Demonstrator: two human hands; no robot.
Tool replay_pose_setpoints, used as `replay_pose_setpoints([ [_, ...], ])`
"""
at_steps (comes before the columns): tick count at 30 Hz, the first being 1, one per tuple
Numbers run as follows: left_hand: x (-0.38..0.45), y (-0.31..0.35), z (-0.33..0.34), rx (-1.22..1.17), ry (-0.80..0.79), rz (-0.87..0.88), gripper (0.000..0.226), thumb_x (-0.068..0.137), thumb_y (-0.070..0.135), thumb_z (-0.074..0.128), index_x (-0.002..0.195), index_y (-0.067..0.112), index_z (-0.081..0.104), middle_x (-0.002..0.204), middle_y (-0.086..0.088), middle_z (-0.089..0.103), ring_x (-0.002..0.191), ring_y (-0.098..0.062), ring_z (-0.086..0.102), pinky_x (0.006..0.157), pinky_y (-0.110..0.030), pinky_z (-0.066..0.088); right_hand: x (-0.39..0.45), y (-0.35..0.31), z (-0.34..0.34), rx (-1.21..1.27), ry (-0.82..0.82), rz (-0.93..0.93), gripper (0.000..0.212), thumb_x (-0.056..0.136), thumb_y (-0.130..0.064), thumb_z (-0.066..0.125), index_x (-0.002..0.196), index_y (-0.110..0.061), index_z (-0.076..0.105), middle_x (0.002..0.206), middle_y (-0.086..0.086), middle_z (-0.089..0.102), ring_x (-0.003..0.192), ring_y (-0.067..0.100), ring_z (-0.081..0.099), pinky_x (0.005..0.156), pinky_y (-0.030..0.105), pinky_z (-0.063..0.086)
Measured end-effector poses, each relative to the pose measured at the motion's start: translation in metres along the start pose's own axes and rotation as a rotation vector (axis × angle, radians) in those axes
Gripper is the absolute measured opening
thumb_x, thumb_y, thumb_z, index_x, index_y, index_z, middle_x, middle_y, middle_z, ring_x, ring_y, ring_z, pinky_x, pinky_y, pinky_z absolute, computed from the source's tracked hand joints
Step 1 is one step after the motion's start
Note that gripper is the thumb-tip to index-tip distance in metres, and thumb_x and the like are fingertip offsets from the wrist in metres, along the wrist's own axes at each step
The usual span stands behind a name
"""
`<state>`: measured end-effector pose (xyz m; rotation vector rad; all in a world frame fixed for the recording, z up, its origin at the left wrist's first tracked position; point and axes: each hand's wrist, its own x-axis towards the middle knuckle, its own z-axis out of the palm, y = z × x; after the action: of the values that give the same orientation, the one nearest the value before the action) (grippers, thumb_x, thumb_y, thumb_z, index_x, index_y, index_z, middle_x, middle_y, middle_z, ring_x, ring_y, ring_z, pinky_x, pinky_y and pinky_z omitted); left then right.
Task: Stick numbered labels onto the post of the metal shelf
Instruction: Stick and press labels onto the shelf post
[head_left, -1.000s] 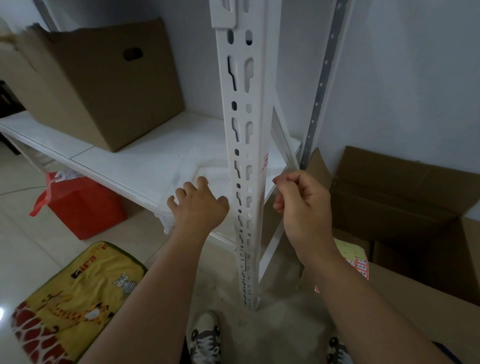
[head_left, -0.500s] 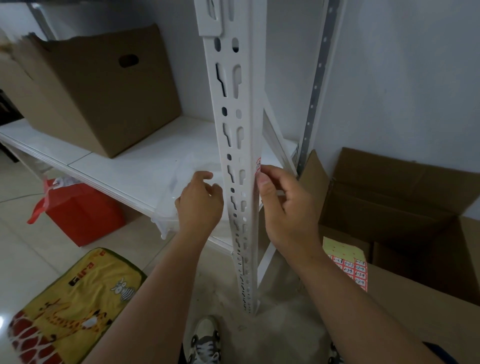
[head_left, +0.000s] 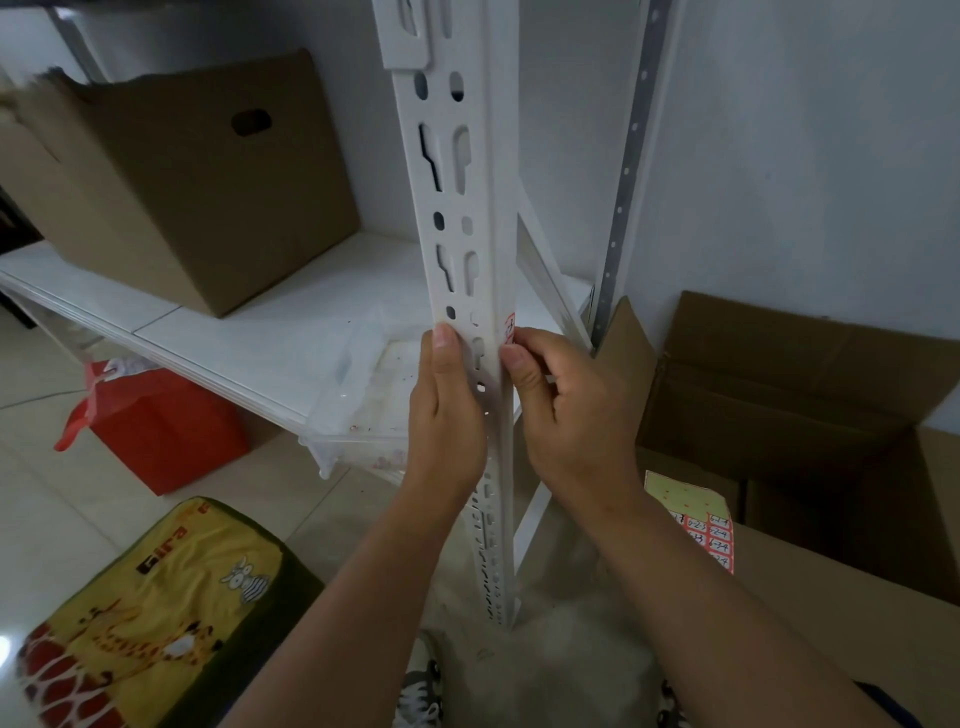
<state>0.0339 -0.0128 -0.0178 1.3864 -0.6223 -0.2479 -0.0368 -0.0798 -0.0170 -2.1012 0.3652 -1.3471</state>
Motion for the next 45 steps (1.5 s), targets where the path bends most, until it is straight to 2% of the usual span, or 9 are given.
replay_pose_setpoints([
  [3, 0.000, -0.002, 0.002, 0.007, -0.003, 0.015, 0.055, 0.091, 0.056, 0.020, 0.117, 0.019, 0.052, 0.100, 0.012, 0.064, 0.088, 0.010, 0.061, 0.072, -0.008, 0.046, 0.000, 0.000, 0.001, -0.037, 0.030, -0.023, 0.021, 0.095, -0.021, 0.055, 0.108, -0.008, 0.067, 0.095, -0.006, 0.068, 0.092, -0.004, 0.053, 0.074, 0.001, 0.042],
  [8, 0.002, -0.007, 0.002, 0.012, 0.000, 0.036, 0.060, 0.092, 0.056, 0.019, 0.119, 0.014, 0.052, 0.098, 0.010, 0.064, 0.086, 0.007, 0.060, 0.073, -0.012, 0.048, 0.001, -0.002, 0.000, 0.014, -0.022, 0.038, 0.022, 0.096, -0.026, 0.053, 0.109, -0.013, 0.065, 0.096, -0.021, 0.057, 0.087, -0.007, 0.056, 0.074, 0.010, 0.049],
  [11, 0.002, -0.008, 0.001, 0.010, -0.011, 0.045, 0.059, 0.093, 0.056, 0.019, 0.119, 0.013, 0.051, 0.098, 0.003, 0.065, 0.086, 0.004, 0.061, 0.074, -0.015, 0.051, 0.003, -0.011, -0.003, 0.196, -0.128, 0.214, 0.012, 0.097, -0.030, 0.051, 0.106, -0.031, 0.059, 0.093, -0.031, 0.058, 0.091, -0.011, 0.059, 0.074, 0.007, 0.047],
  [15, 0.001, -0.008, 0.001, 0.011, -0.021, 0.061, 0.065, 0.094, 0.060, 0.018, 0.121, 0.011, 0.050, 0.102, 0.001, 0.064, 0.088, 0.006, 0.062, 0.074, -0.011, 0.049, 0.010, -0.022, -0.007, 0.543, -0.226, 0.417, 0.025, 0.099, -0.019, 0.048, 0.093, -0.041, 0.057, 0.078, -0.040, 0.063, 0.086, -0.018, 0.059, 0.068, 0.002, 0.044],
  [24, 0.003, -0.008, 0.001, 0.004, 0.006, 0.052, 0.060, 0.091, 0.054, 0.020, 0.116, 0.010, 0.051, 0.097, -0.006, 0.064, 0.082, 0.002, 0.062, 0.074, -0.014, 0.052, 0.013, -0.019, 0.000, 0.796, -0.190, 0.610, 0.041, 0.098, -0.014, 0.047, 0.074, -0.035, 0.074, 0.085, -0.015, 0.074, 0.088, 0.005, 0.070, 0.073, 0.018, 0.055],
  [31, 0.002, -0.010, 0.006, 0.012, 0.057, 0.066, 0.053, 0.092, 0.053, 0.020, 0.109, 0.014, 0.051, 0.087, 0.007, 0.061, 0.079, 0.005, 0.060, 0.074, -0.016, 0.052, 0.015, -0.017, 0.004, 0.888, -0.158, 0.638, 0.028, 0.095, -0.009, 0.045, 0.088, -0.014, 0.072, 0.096, 0.006, 0.074, 0.096, 0.022, 0.070, 0.085, 0.035, 0.056],
  [37, 0.002, -0.011, 0.008, 0.024, 0.090, 0.073, 0.039, 0.093, 0.053, 0.022, 0.097, 0.029, 0.051, 0.077, 0.015, 0.061, 0.074, 0.004, 0.059, 0.073, -0.022, 0.053, 0.013, -0.016, 0.009, 0.865, -0.128, 0.655, 0.031, 0.096, -0.005, 0.044, 0.086, -0.017, 0.071, 0.094, 0.008, 0.073, 0.094, 0.026, 0.070, 0.084, 0.038, 0.058],
  [41, 0.002, -0.012, 0.007, 0.007, 0.074, 0.068, 0.043, 0.092, 0.054, 0.022, 0.098, 0.024, 0.052, 0.086, 0.001, 0.061, 0.079, -0.002, 0.060, 0.073, -0.018, 0.052, 0.013, -0.012, 0.010, 1.075, -0.207, 0.713, 0.030, 0.094, -0.013, 0.039, 0.103, -0.001, 0.066, 0.110, 0.020, 0.067, 0.107, 0.031, 0.065, 0.093, 0.043, 0.053],
  [45, 0.002, -0.011, 0.007, -0.015, 0.052, 0.062, 0.042, 0.092, 0.054, 0.023, 0.100, 0.025, 0.052, 0.089, 0.006, 0.061, 0.080, 0.004, 0.060, 0.071, -0.013, 0.050, 0.013, -0.011, 0.010, 1.087, -0.193, 0.705, 0.030, 0.095, -0.020, 0.044, 0.108, 0.000, 0.064, 0.111, 0.020, 0.066, 0.107, 0.027, 0.065, 0.094, 0.043, 0.052],
])
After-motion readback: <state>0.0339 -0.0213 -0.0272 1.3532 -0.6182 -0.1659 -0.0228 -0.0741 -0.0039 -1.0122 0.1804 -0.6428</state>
